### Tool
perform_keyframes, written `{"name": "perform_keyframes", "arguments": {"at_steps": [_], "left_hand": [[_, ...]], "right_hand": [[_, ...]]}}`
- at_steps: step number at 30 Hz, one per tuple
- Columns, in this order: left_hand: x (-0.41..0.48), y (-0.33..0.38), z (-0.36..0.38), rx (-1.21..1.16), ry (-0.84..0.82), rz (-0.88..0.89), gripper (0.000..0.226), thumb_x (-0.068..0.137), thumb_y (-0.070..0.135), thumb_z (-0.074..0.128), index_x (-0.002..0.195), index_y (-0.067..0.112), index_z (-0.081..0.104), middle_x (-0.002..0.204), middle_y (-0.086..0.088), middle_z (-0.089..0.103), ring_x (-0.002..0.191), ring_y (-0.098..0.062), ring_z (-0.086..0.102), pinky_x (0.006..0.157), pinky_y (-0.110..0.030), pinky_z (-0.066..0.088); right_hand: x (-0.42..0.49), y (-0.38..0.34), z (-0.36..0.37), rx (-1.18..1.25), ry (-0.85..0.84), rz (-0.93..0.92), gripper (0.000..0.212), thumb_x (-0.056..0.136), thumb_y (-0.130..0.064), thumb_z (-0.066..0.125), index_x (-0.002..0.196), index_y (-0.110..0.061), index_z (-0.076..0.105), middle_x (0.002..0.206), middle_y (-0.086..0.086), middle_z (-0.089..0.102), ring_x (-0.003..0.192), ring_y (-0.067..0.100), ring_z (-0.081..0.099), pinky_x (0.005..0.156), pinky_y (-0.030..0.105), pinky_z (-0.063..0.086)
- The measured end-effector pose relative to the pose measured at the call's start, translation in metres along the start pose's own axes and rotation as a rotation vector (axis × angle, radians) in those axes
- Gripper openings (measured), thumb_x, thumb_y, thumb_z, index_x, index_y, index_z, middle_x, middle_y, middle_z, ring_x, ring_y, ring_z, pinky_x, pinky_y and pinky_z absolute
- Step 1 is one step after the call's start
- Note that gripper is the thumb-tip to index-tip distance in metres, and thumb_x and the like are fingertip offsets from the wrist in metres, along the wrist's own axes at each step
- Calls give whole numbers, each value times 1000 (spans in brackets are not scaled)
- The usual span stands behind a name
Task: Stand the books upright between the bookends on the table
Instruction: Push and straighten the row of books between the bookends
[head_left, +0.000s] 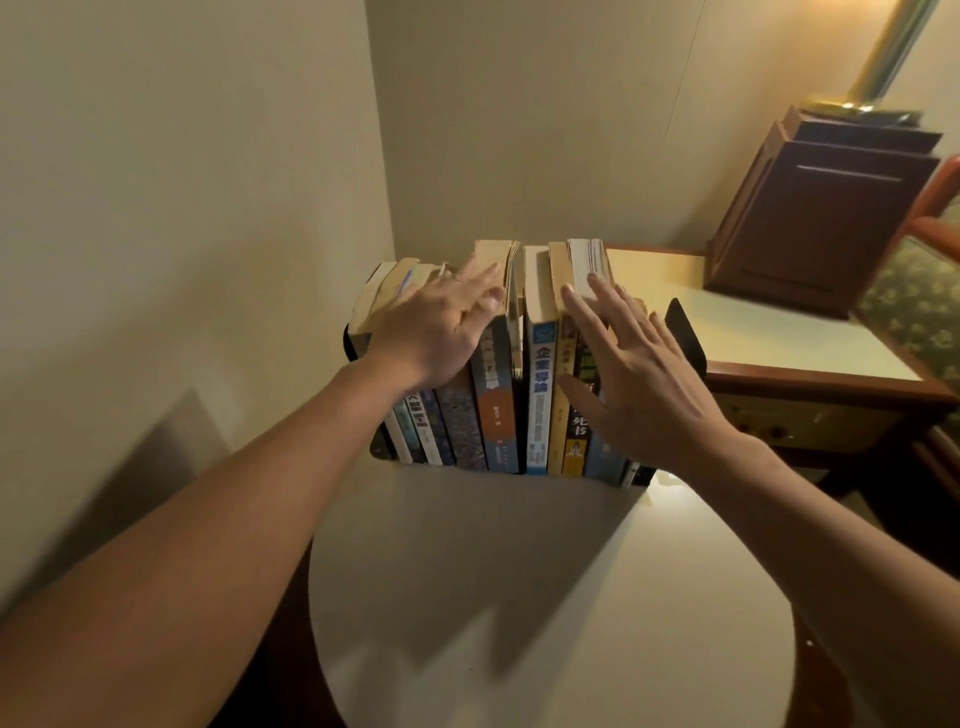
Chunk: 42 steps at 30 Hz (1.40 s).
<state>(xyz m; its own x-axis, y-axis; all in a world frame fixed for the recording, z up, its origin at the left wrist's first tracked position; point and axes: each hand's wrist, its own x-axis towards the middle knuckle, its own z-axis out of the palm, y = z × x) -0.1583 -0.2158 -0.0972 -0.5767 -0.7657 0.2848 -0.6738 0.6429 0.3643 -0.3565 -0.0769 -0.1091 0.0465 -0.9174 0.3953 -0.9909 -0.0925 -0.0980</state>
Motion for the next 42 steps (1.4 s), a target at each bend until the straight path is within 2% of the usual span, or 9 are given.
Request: {"name": "perform_keyframes", "arguments": {"at_steps": [8, 11, 14, 18, 25, 29, 31, 34, 42], "left_hand": [[8, 4, -8, 1, -24, 14, 69, 95, 69, 10, 156, 41, 25, 166, 14, 15, 154, -18, 14, 122, -55, 17], [5, 4, -2, 16, -38, 12, 61, 97, 66, 10, 154, 49, 24, 165, 18, 15, 151, -17, 23, 118, -55, 28], [4, 5, 2, 52, -14, -5, 60, 96, 66, 9, 153, 52, 25, 165, 20, 16, 147, -19, 33, 111, -53, 38], [5, 5, 2, 51, -5, -13, 63, 95, 67, 6, 153, 52, 24, 165, 20, 16, 147, -21, 34, 111, -51, 38], [4, 8, 3, 44, 0, -9, 66, 94, 68, 6, 154, 49, 24, 165, 18, 15, 147, -19, 32, 115, -50, 33], [4, 11, 3, 42, 2, -16, 66, 93, 67, 6, 154, 48, 24, 166, 17, 15, 148, -19, 30, 117, -48, 30], [4, 11, 3, 46, 3, -11, 64, 96, 65, 8, 155, 47, 24, 166, 16, 15, 149, -18, 29, 117, -48, 29], [3, 10, 3, 57, 2, -5, 61, 98, 63, 10, 155, 46, 24, 166, 16, 15, 149, -18, 29, 117, -48, 29], [2, 6, 1, 26, -7, -13, 53, 105, 58, 16, 155, 45, 26, 166, 15, 15, 150, -16, 27, 119, -46, 23]], "right_hand": [[-25, 3, 1, 9, 12, 49, 87, 94, -42, 59, 160, -28, 4, 167, 9, -1, 153, 31, 1, 120, 58, 17], [-45, 3, 4, 63, 51, 99, 86, 93, -34, 62, 161, -25, 8, 167, 9, 6, 154, 30, 3, 120, 60, 21], [-68, 1, 11, 86, 148, 141, 76, 91, -26, 67, 156, -15, 29, 162, 12, 28, 149, 36, 26, 110, 56, 34], [-91, -2, 31, 172, 214, 216, 61, 91, -22, 69, 147, -11, 47, 149, 10, 50, 132, 34, 52, 92, 50, 54], [-87, -3, 43, 81, 138, 360, 72, 94, -32, 63, 155, -12, 30, 157, 15, 36, 130, 42, 47, 83, 52, 57], [-83, 5, 47, 15, 171, 389, 57, 95, -29, 62, 144, -6, 46, 142, 18, 52, 117, 38, 57, 78, 50, 59], [-80, 10, 46, 50, 267, 381, 38, 97, -32, 59, 123, -5, 58, 122, 15, 61, 101, 29, 63, 69, 43, 61], [-67, 14, 42, 117, 312, 375, 23, 94, -27, 62, 99, -6, 57, 105, 12, 63, 87, 24, 65, 60, 35, 60], [-76, -2, 27, 211, 263, 383, 25, 95, -24, 60, 112, -5, 61, 102, 13, 69, 85, 26, 68, 63, 28, 56]]}}
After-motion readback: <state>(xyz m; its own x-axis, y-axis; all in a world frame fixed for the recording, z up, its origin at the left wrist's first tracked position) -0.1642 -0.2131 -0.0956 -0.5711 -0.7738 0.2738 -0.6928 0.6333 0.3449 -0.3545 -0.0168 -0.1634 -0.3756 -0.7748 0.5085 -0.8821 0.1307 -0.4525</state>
